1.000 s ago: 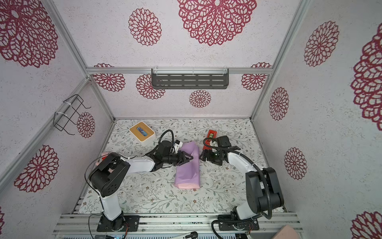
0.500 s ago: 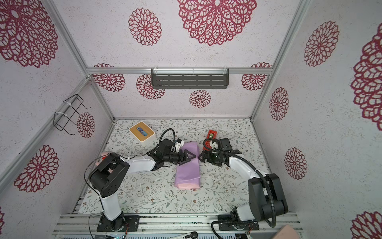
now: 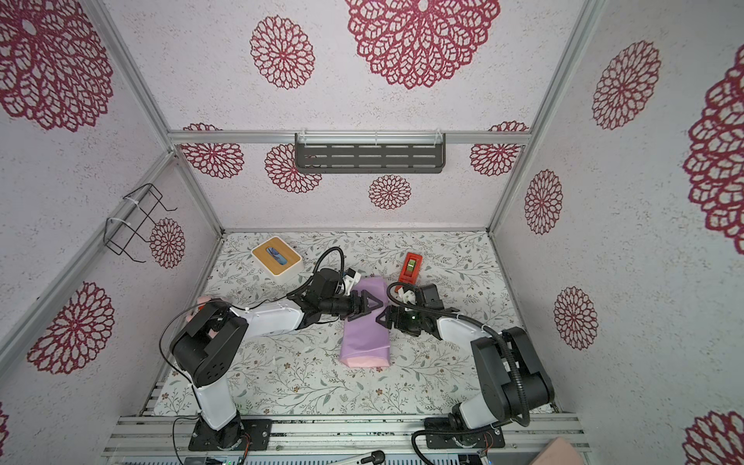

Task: Wrap a gift box in wrapping paper
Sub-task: Second fold the wrapping paper around the gift box.

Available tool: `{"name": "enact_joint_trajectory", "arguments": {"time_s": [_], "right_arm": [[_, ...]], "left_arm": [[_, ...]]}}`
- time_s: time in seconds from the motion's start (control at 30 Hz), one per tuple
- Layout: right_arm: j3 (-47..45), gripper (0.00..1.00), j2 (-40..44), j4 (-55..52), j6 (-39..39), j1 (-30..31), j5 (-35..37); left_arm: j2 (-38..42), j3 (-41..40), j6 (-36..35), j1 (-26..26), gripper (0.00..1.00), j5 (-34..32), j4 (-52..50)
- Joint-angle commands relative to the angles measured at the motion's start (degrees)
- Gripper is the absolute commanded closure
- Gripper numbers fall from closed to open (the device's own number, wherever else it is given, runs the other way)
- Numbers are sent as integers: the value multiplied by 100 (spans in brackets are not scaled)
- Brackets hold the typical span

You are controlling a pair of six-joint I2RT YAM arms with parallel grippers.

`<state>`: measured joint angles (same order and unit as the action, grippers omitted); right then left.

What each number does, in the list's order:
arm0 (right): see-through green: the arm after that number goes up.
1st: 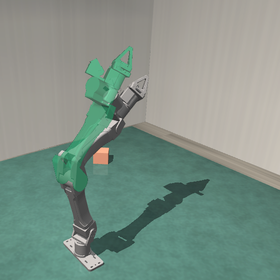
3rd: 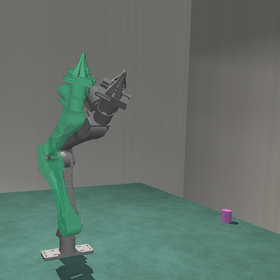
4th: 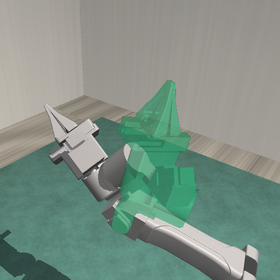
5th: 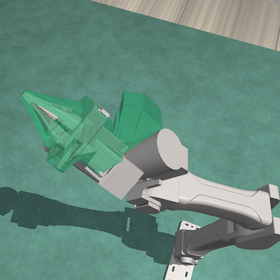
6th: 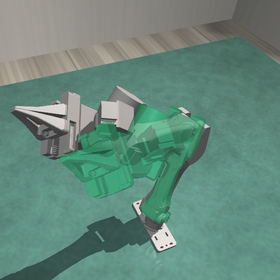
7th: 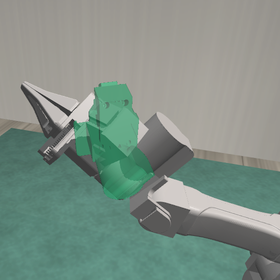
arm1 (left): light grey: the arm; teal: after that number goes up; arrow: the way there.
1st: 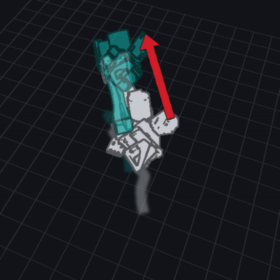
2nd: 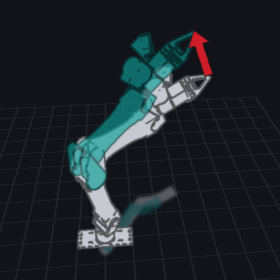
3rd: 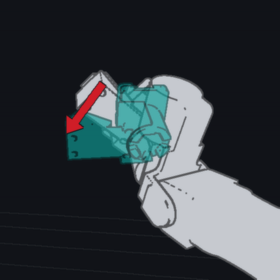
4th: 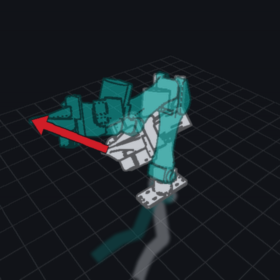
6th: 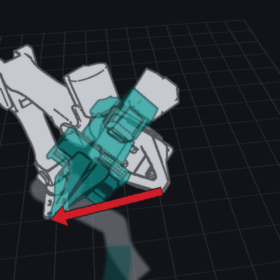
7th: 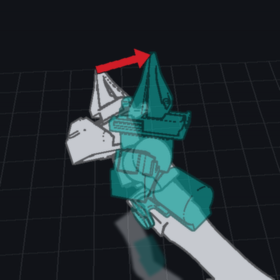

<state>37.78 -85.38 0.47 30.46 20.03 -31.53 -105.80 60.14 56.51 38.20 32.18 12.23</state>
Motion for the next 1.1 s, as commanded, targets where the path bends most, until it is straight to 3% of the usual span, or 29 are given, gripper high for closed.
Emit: {"name": "enact_joint_trajectory", "arguments": {"time_s": [0.0,0.17,0.27,0.57,0.83,1.07], "right_arm": [[-451,16,-127,-272,121,-18,446],[-511,17,-159,-161,132,-14,404],[-444,18,-203,-191,77,-11,373],[-188,18,-233,-414,-87,-17,396],[623,10,-61,-756,-175,-256,21],[1256,9,-824,-357,-24,-250,-165]], "left_arm": [[525,7,-363,-185,22,-595,-1112],[1391,-765,-158,-529,15,-1267,-1390],[1168,-648,-428,-611,14,-1239,-2212],[263,6,-1066,-436,13,-688,-2924],[-51,-81,-1347,-436,14,-995,-3324],[-64,-48,-1405,-435,14,-1134,-3361]]}}
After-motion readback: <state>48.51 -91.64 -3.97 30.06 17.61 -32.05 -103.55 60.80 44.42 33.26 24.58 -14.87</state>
